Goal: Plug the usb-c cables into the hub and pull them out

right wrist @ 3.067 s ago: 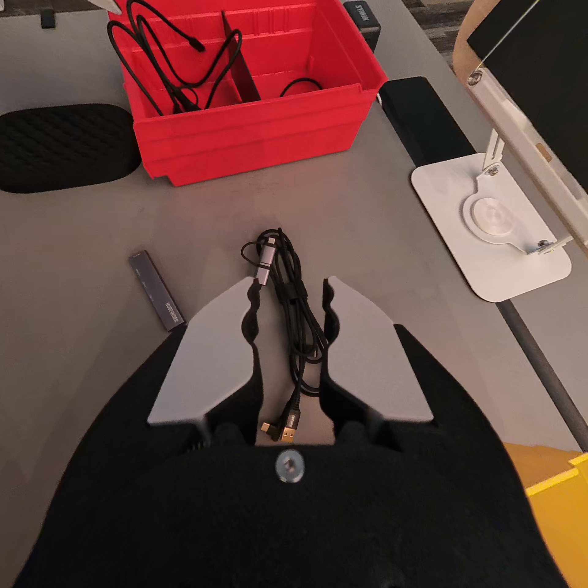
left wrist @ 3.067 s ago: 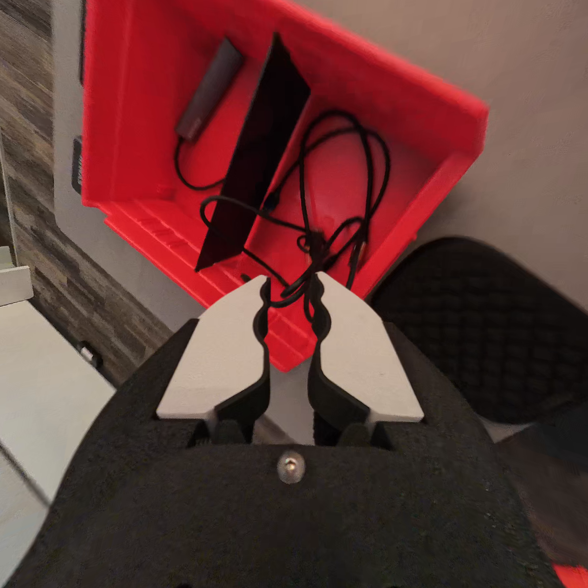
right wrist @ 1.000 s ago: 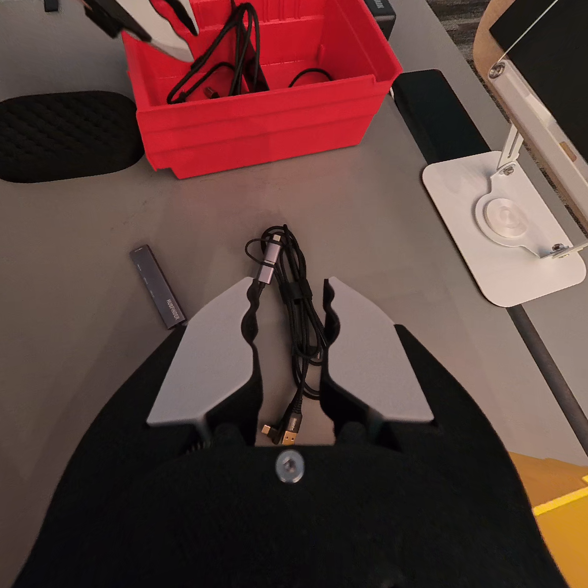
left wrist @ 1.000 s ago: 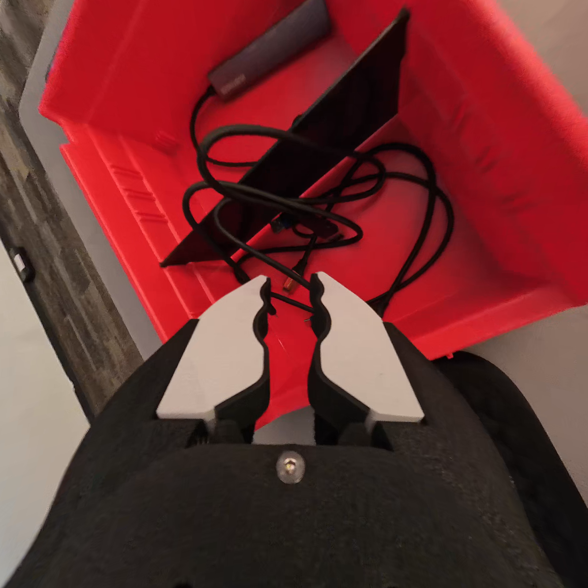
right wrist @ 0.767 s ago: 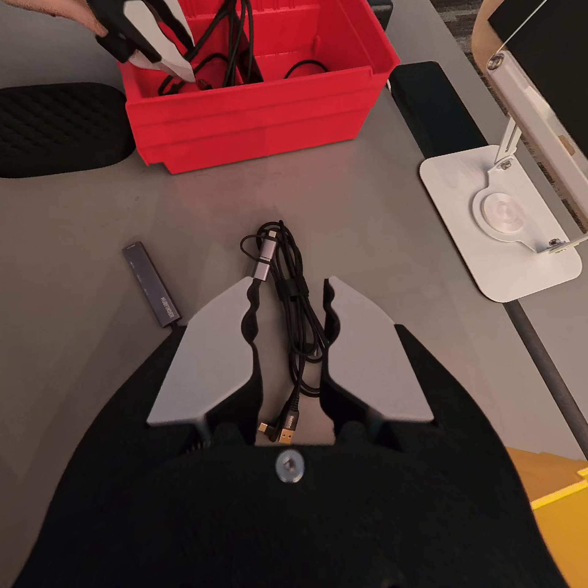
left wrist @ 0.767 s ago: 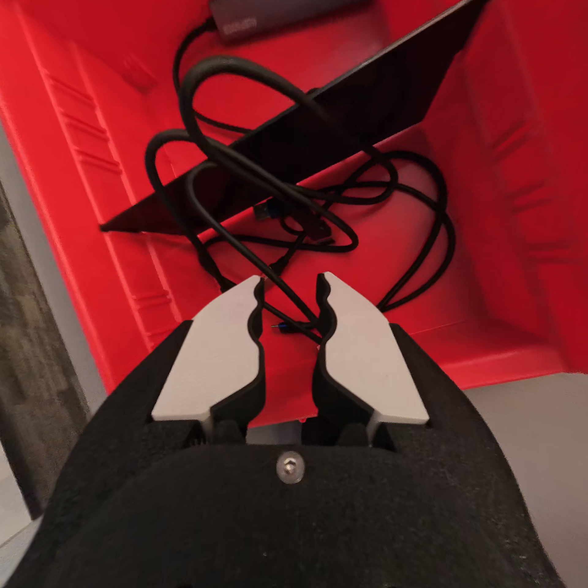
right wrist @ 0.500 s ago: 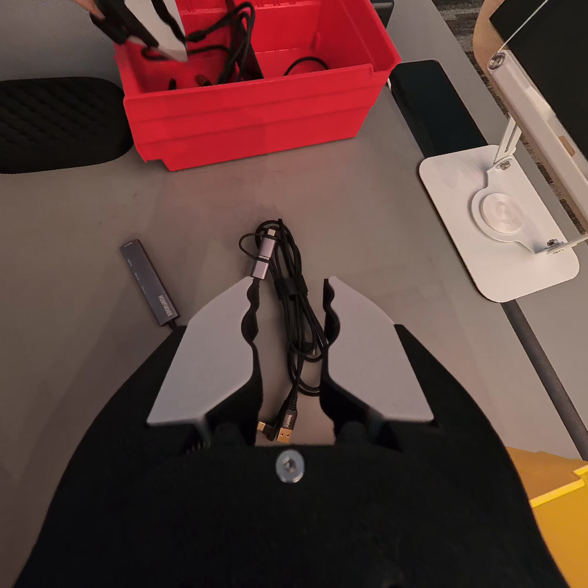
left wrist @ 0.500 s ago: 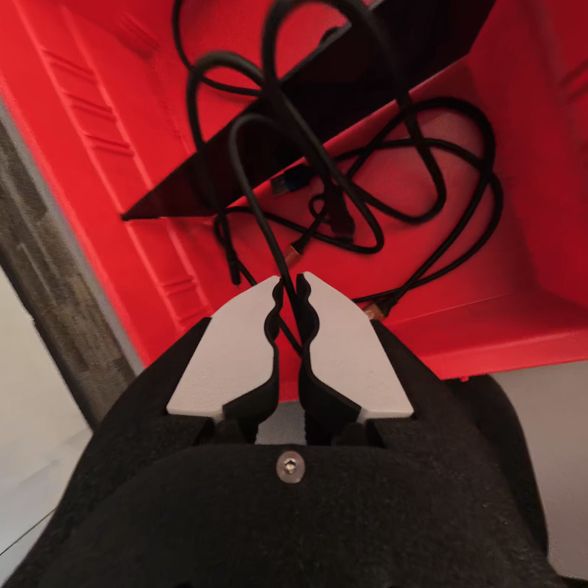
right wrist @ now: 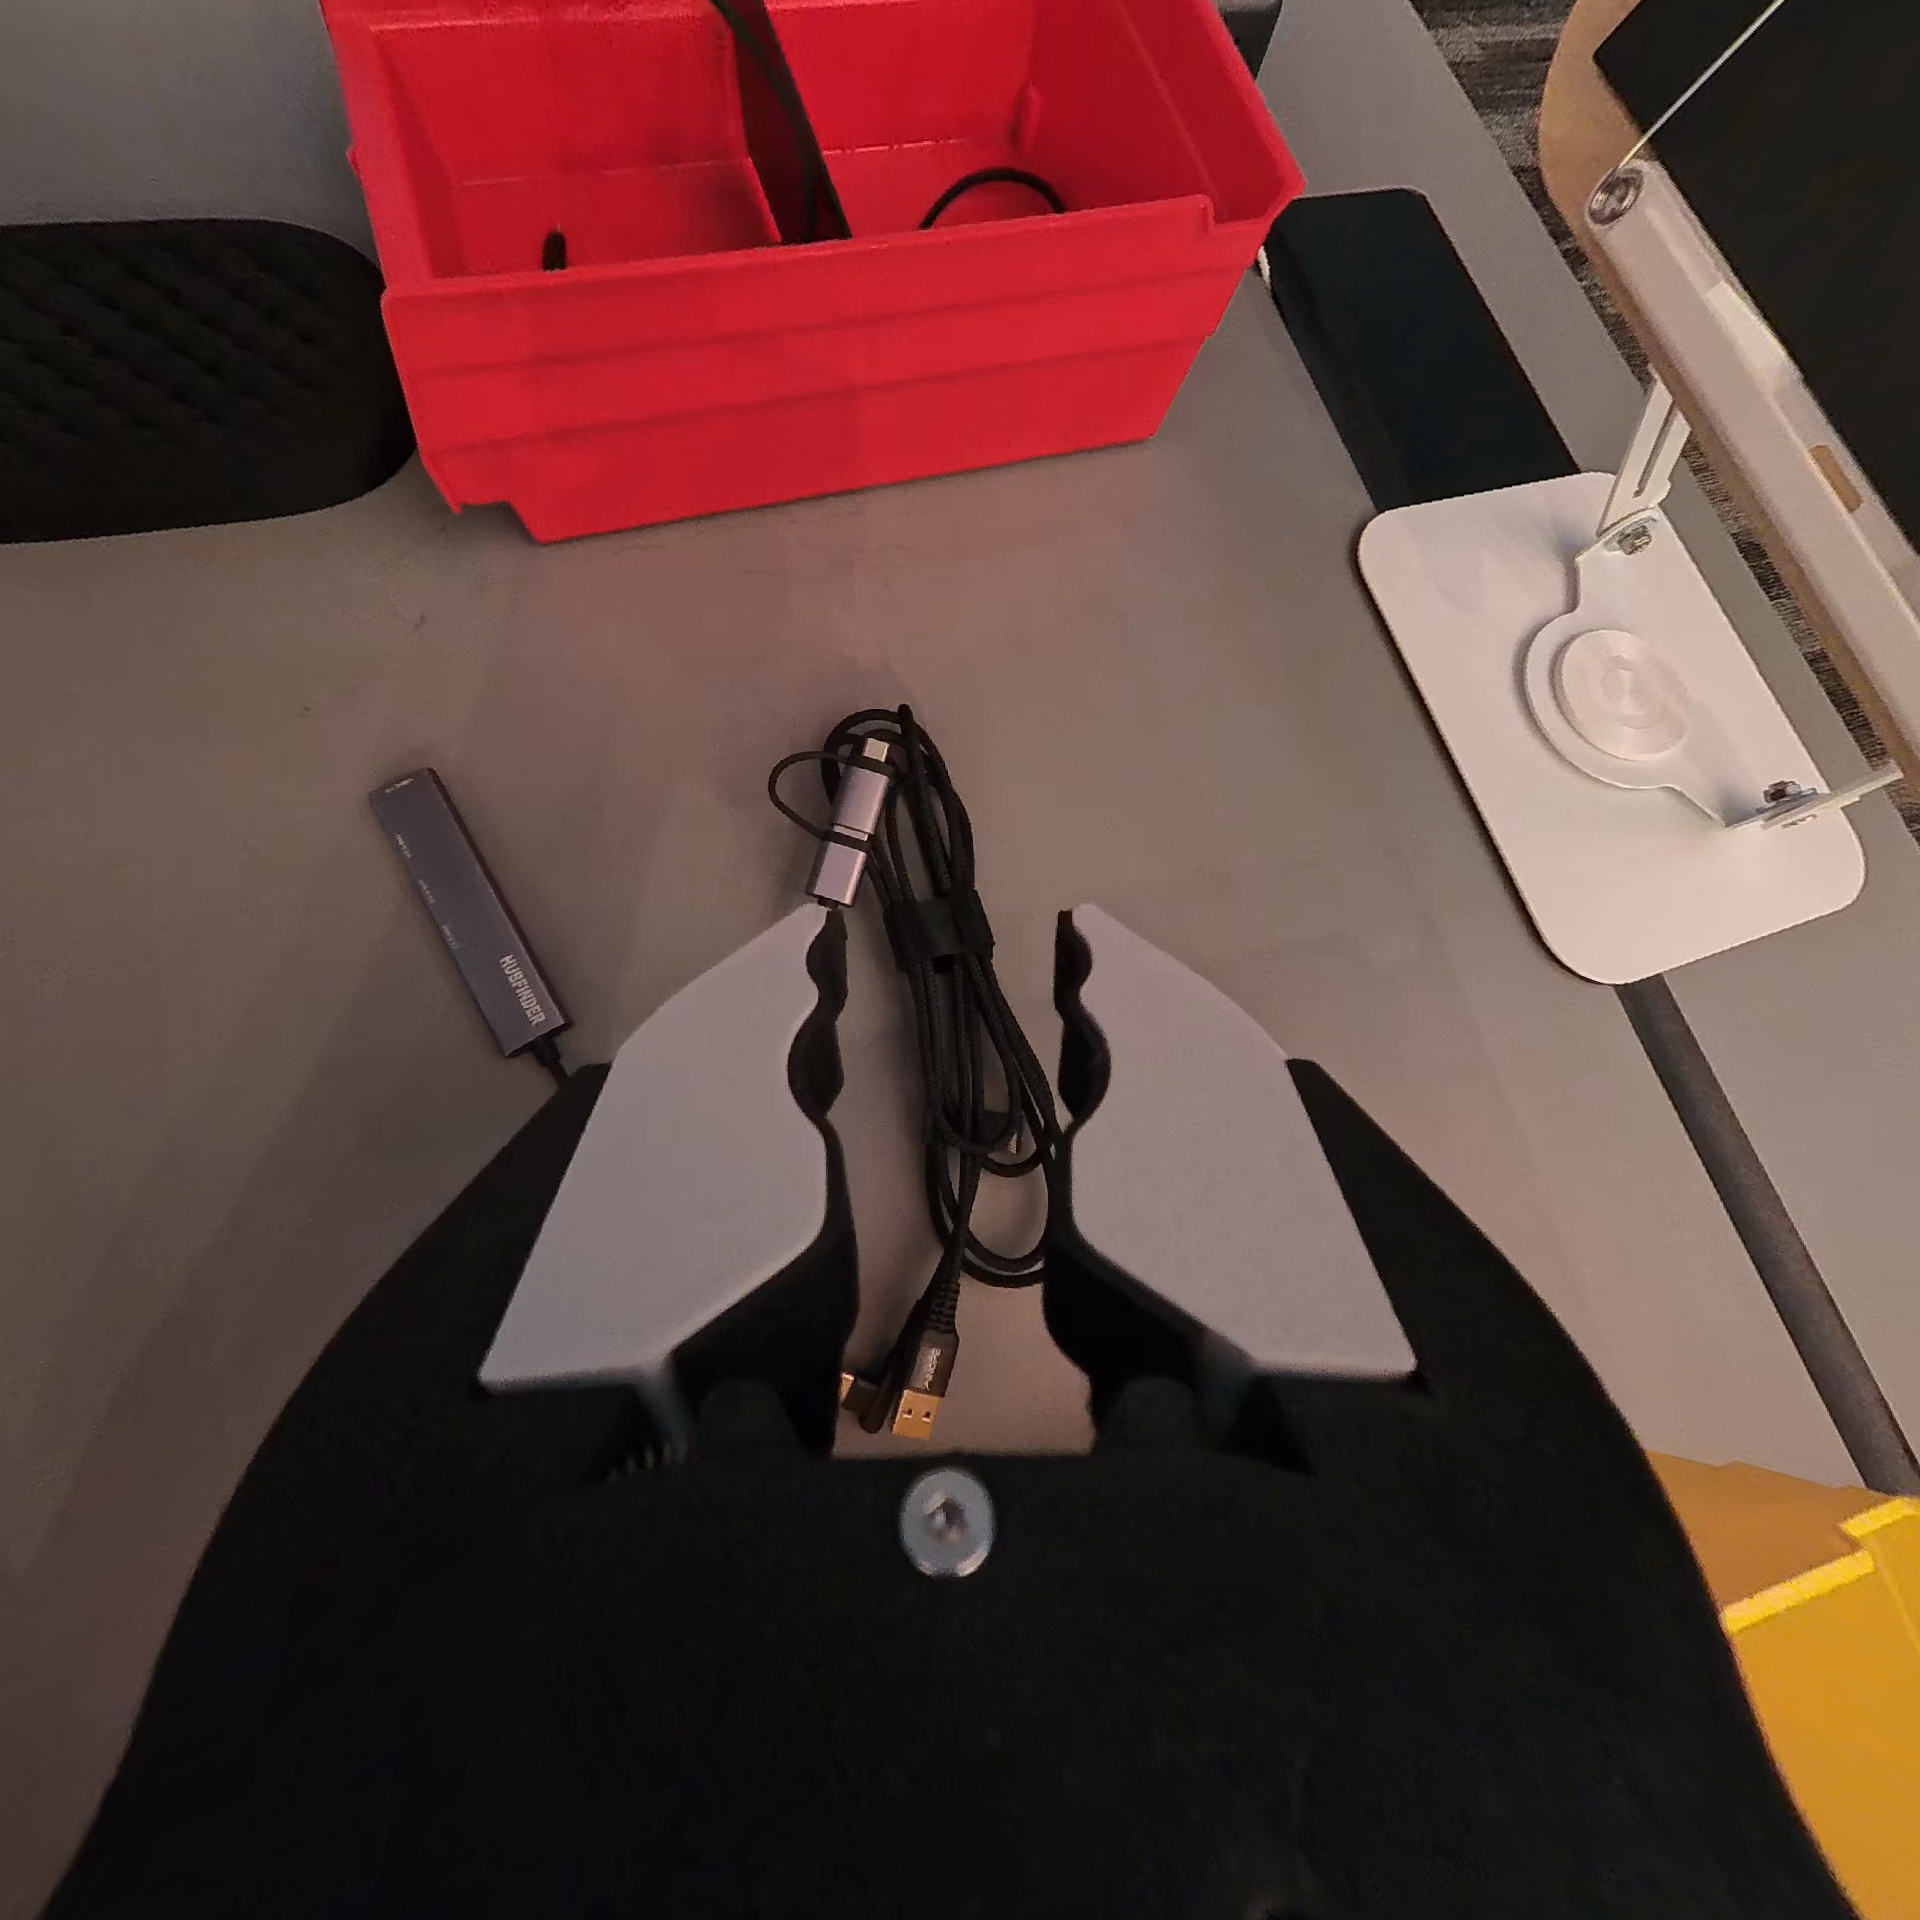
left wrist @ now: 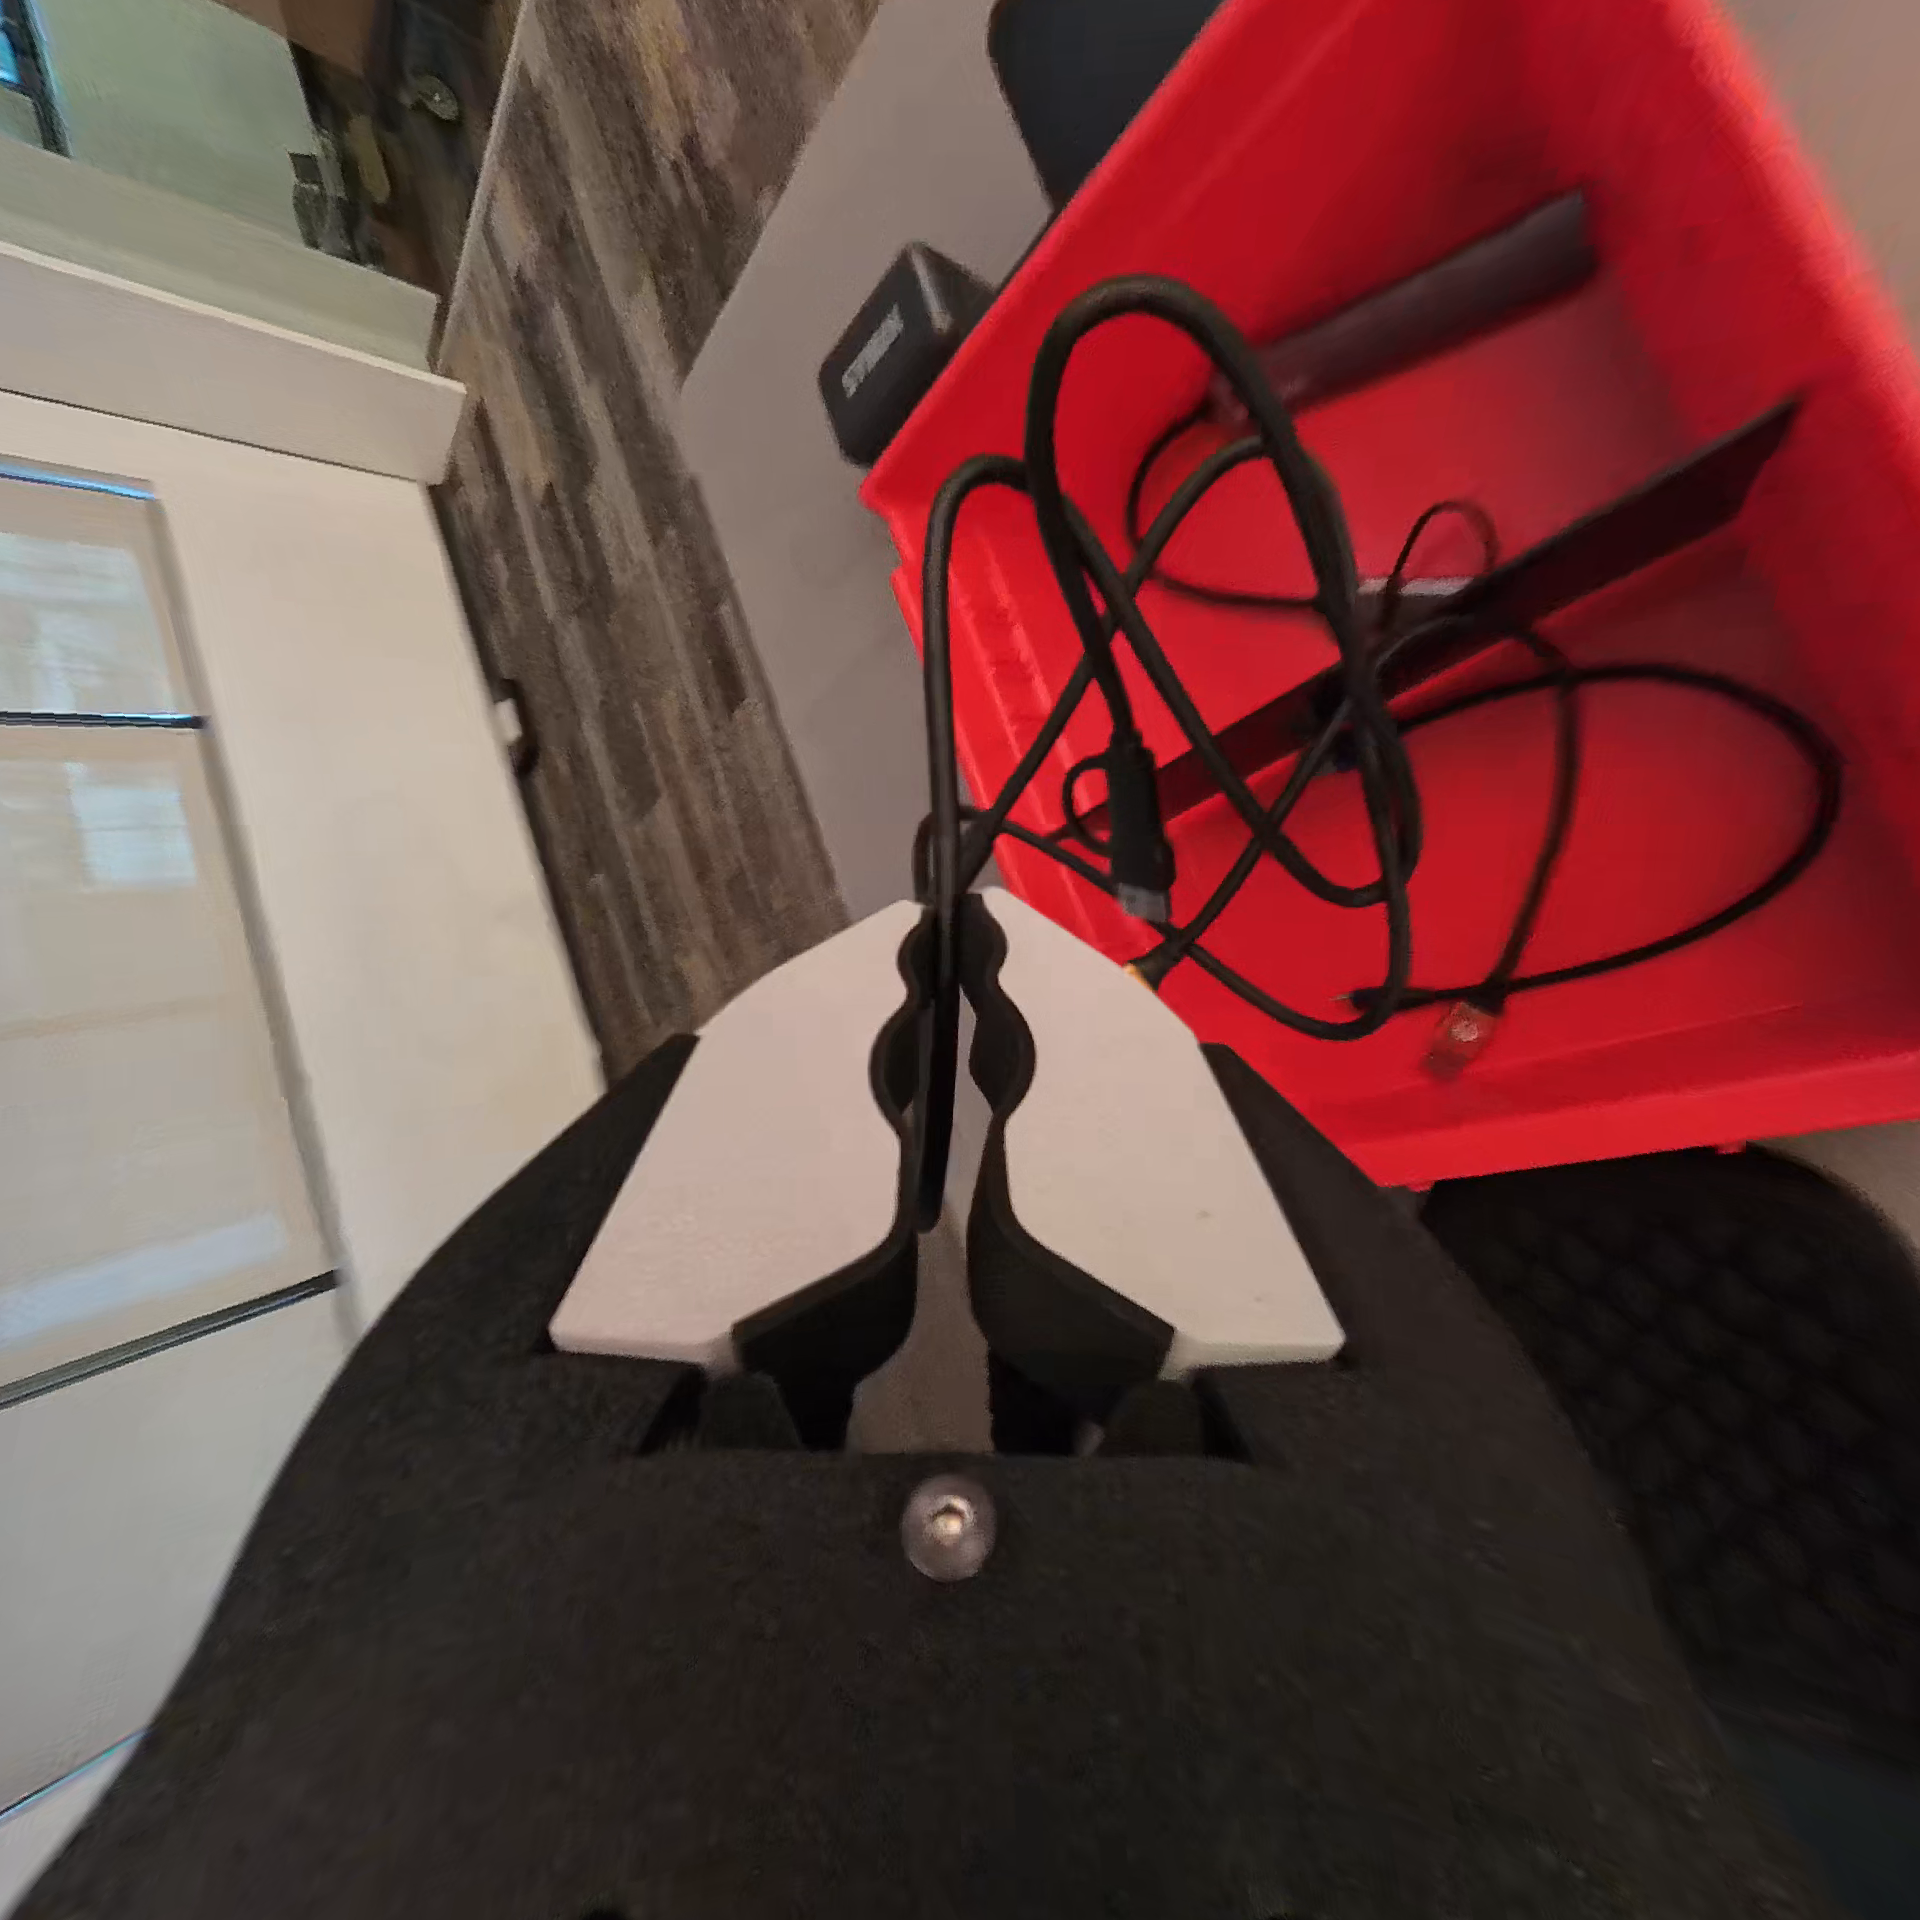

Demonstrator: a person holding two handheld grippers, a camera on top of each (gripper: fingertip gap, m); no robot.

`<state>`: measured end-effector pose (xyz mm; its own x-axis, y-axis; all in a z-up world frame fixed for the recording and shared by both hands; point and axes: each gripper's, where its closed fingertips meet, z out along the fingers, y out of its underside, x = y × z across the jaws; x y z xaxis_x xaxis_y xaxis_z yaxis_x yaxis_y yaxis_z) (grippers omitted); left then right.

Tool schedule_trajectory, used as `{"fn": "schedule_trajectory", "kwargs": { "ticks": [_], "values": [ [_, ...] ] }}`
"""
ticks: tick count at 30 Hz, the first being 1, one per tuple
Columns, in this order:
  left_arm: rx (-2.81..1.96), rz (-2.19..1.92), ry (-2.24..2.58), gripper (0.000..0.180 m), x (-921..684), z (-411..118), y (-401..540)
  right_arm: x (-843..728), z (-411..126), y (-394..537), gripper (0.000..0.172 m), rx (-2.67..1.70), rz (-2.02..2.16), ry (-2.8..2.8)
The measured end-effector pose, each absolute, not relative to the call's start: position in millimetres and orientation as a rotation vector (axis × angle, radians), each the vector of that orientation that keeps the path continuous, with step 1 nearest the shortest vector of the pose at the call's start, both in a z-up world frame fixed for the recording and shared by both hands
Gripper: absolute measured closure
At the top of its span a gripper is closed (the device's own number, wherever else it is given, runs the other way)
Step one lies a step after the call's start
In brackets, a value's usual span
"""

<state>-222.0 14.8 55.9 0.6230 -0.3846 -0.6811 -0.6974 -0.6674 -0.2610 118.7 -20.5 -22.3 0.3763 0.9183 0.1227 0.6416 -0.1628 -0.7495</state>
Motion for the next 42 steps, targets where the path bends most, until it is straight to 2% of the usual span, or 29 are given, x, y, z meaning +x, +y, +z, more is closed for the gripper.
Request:
{"fn": "schedule_trajectory", "kwargs": {
  "ticks": [9, 20, 30, 34, 42],
  "values": [
    [-2.376, 0.246, 0.644, 0.177, -205, 33, 12, 106, -12, -30, 0.133, -1.849, 0.567, -1.338],
    [-1.963, -0.036, 0.452, 0.177, -206, 111, 7, 54, -16, -49, 0.133, -1.683, 0.69, -1.363],
    [-1.782, -0.116, 0.563, 0.177, -181, 176, -5, 22, 22, -70, 0.133, -1.364, 0.841, -1.219],
    [-1.756, -0.109, 0.618, 0.177, -168, 184, -6, -8, 36, -77, 0.133, -1.283, 0.83, -1.222],
    [-1.695, -0.216, 0.646, 0.177, -150, 200, -18, -94, 75, -30, 0.133, -1.172, 0.699, -1.157]
  ]
}}
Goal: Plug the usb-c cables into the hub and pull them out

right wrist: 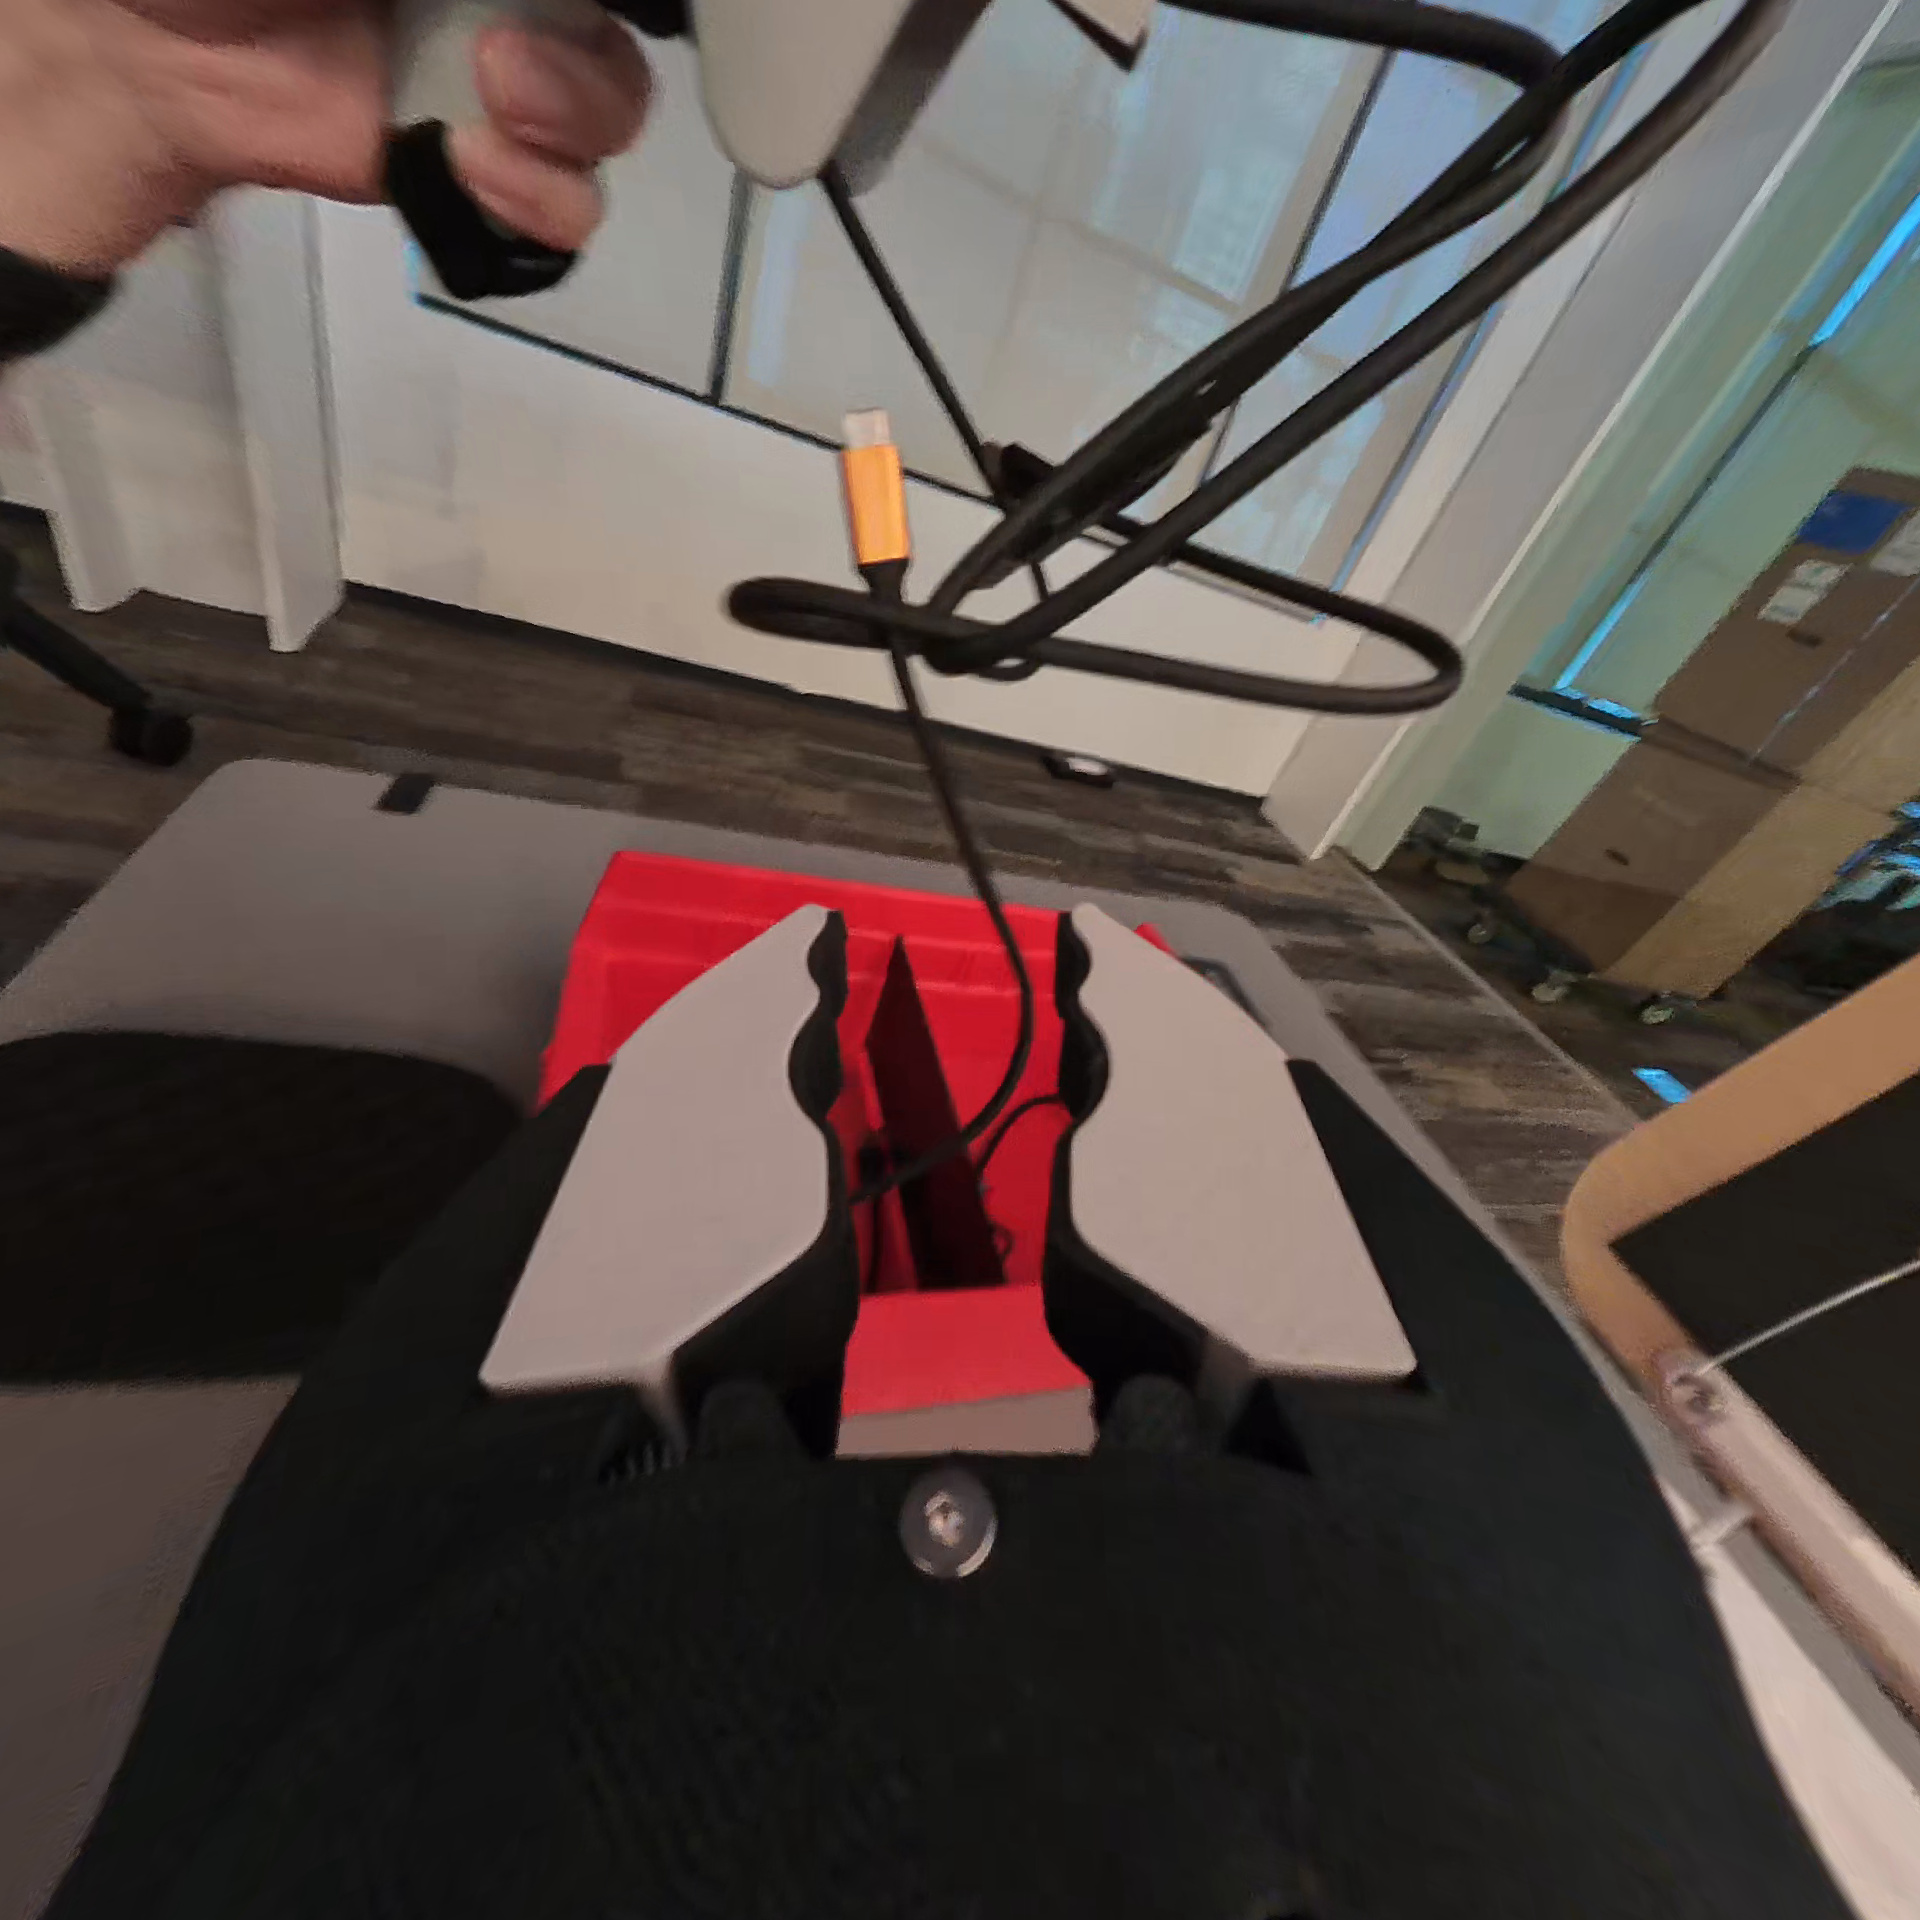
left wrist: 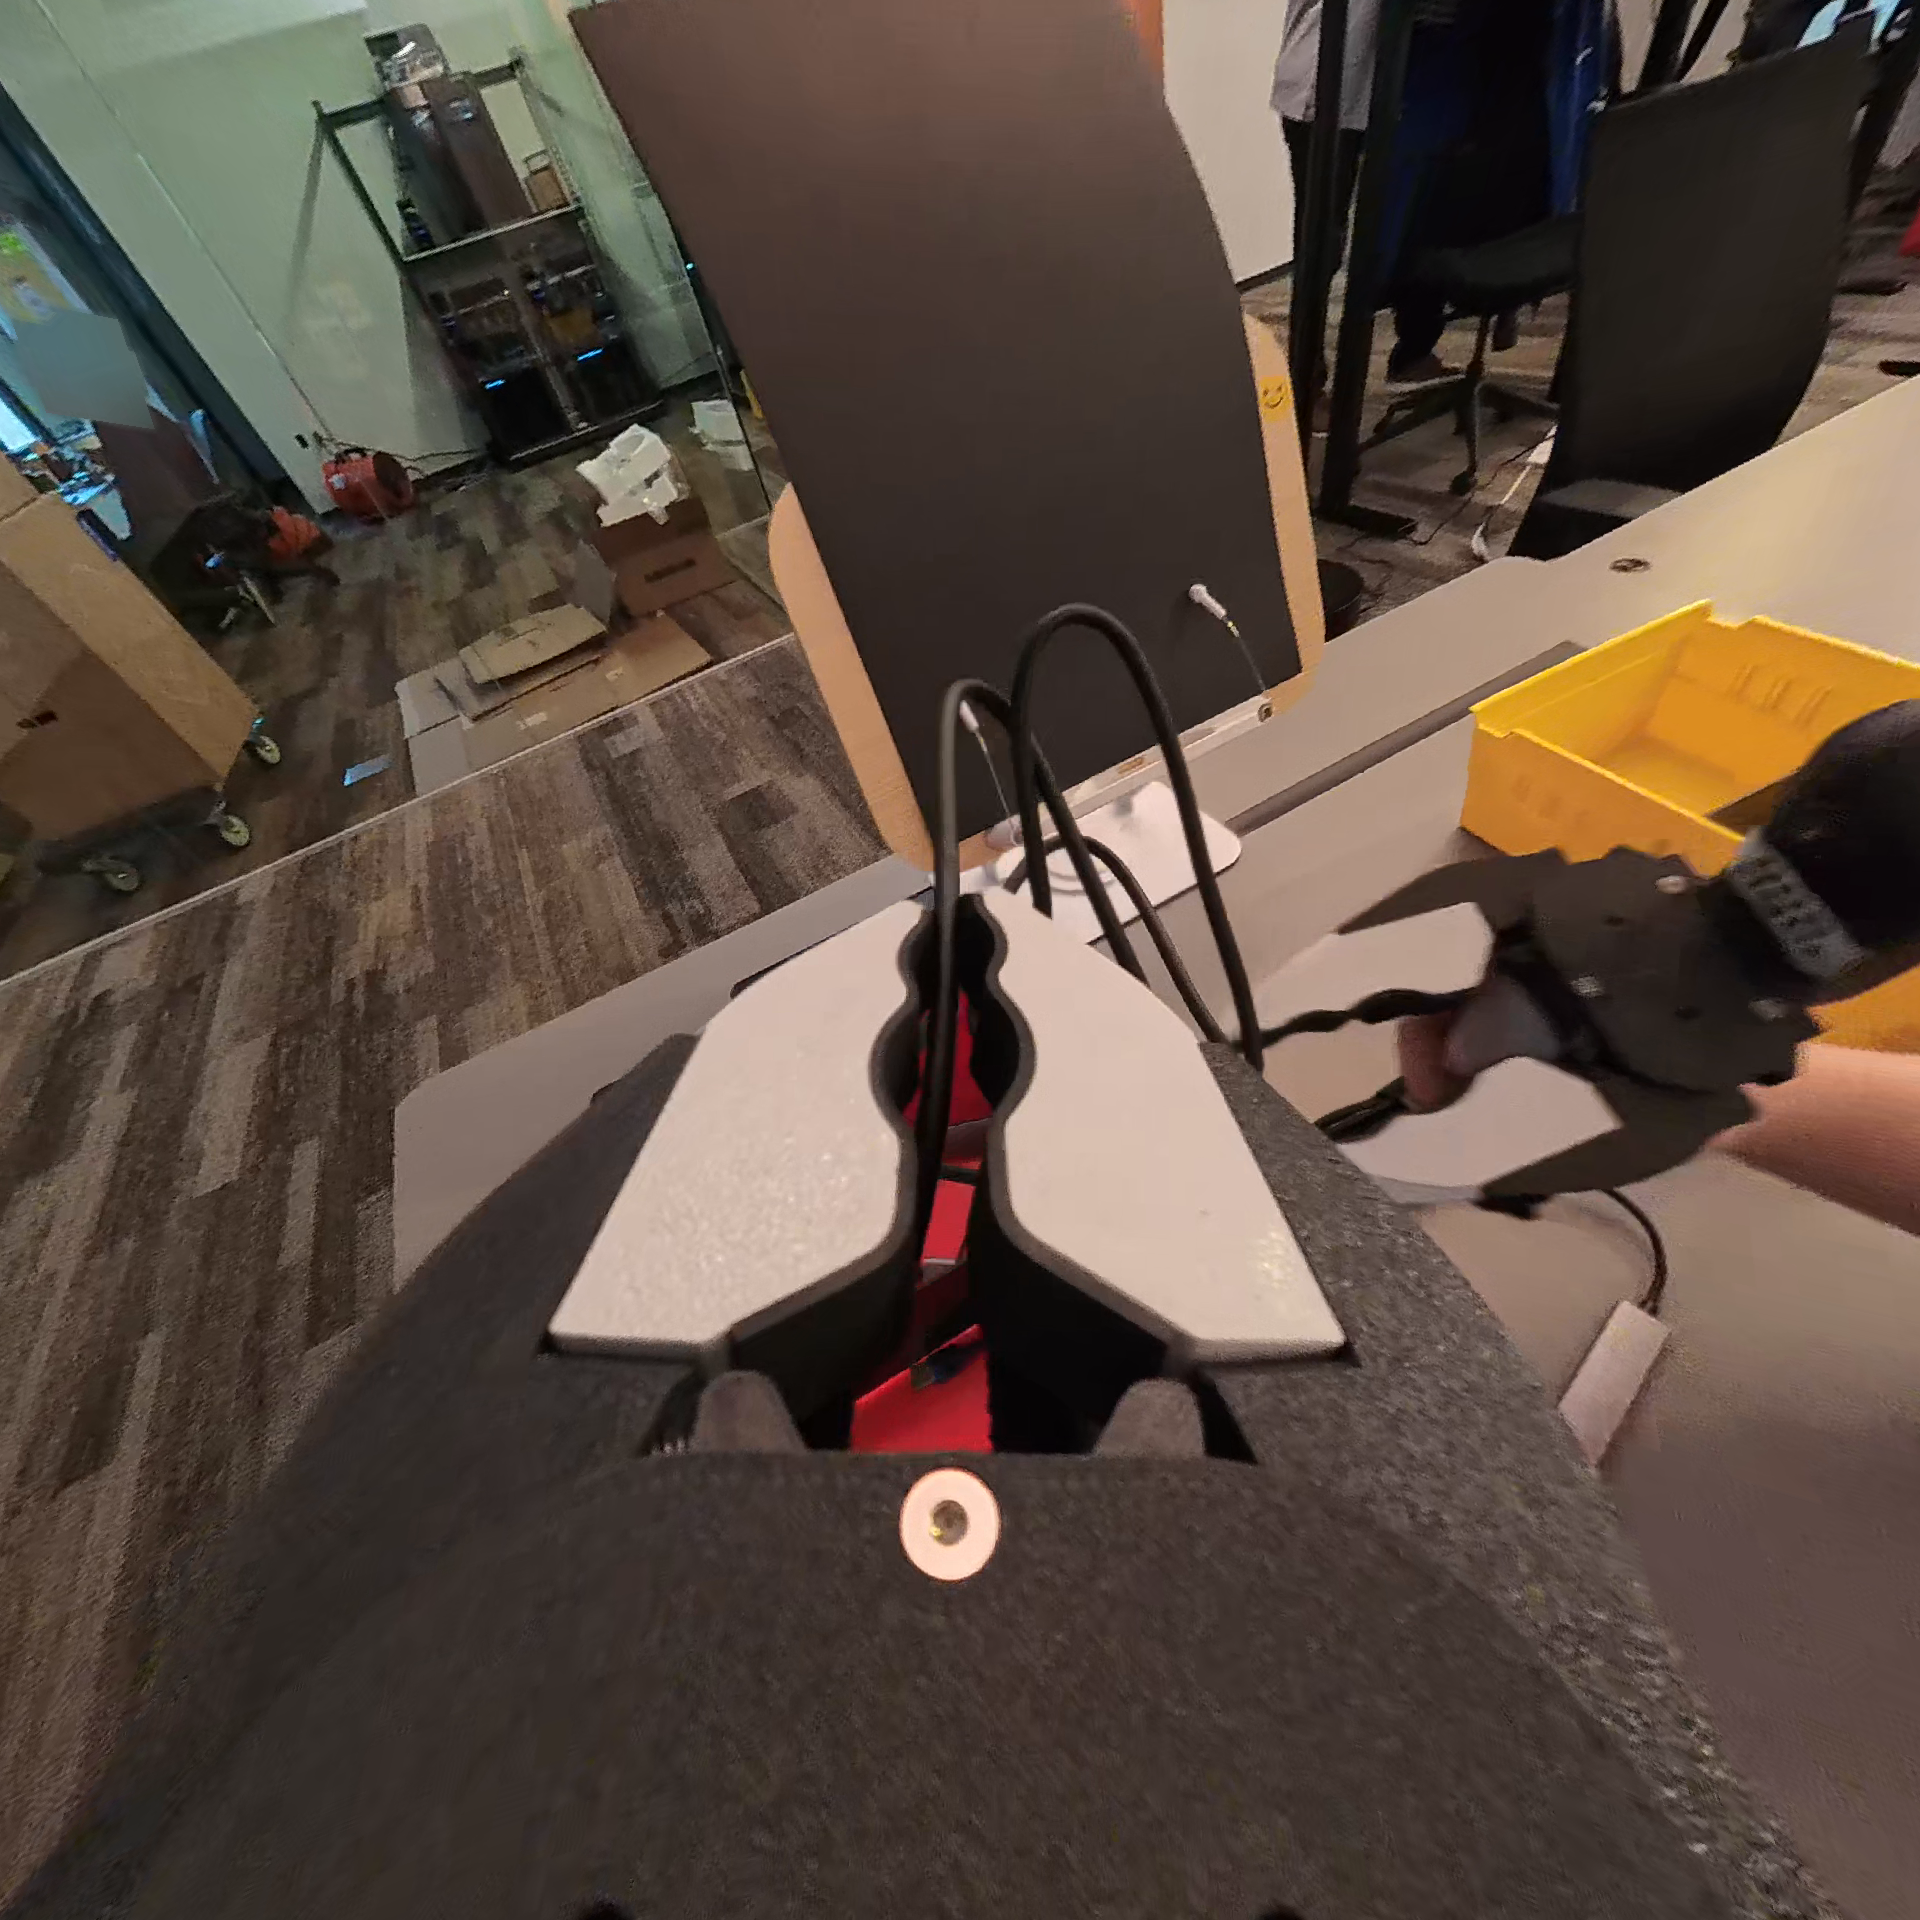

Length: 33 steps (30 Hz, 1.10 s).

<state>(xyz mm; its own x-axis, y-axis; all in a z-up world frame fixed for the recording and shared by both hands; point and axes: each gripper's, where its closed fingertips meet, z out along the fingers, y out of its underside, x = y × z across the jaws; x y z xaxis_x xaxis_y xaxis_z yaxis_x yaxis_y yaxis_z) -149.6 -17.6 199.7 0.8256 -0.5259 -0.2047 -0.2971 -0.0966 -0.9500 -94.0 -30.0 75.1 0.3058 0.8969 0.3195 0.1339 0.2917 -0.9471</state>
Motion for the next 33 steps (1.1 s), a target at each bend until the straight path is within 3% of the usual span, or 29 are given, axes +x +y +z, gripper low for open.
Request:
{"fn": "schedule_trajectory", "kwargs": {
  "ticks": [6, 7, 8, 9, 12, 17, 21, 24, 33],
  "values": [
    [-1.679, -0.247, 0.685, 0.177, -144, 206, -24, -132, 73, -6, 0.134, -1.149, 0.667, -1.097],
    [-1.679, -0.246, 0.69, 0.177, -143, 205, -24, -137, 69, -4, 0.139, -1.16, 0.668, -1.096],
    [-1.68, -0.246, 0.691, 0.177, -144, 204, -24, -142, 65, -5, 0.16, -1.164, 0.674, -1.11],
    [-1.68, -0.237, 0.687, 0.177, -147, 204, -24, -147, 61, -7, 0.166, -1.163, 0.684, -1.132],
    [-1.665, -0.181, 0.641, 0.177, -168, 208, -24, -148, 44, 7, 0.168, -1.266, 0.644, -1.123],
    [-1.656, -0.161, 0.557, 0.177, -205, 207, -27, -147, -12, 30, 0.164, -1.584, 0.589, -1.235],
    [-1.665, -0.121, 0.551, 0.177, -213, 198, -29, -155, -14, 20, 0.138, -1.569, 0.641, -1.299],
    [-1.661, -0.048, 0.562, 0.177, -215, 194, -32, -148, 3, 12, 0.126, -1.535, 0.706, -1.271],
    [-1.612, 0.025, 0.749, 0.177, -146, 182, -40, -94, 154, -17, 0.125, -1.405, 0.914, -0.957]
  ]
}}
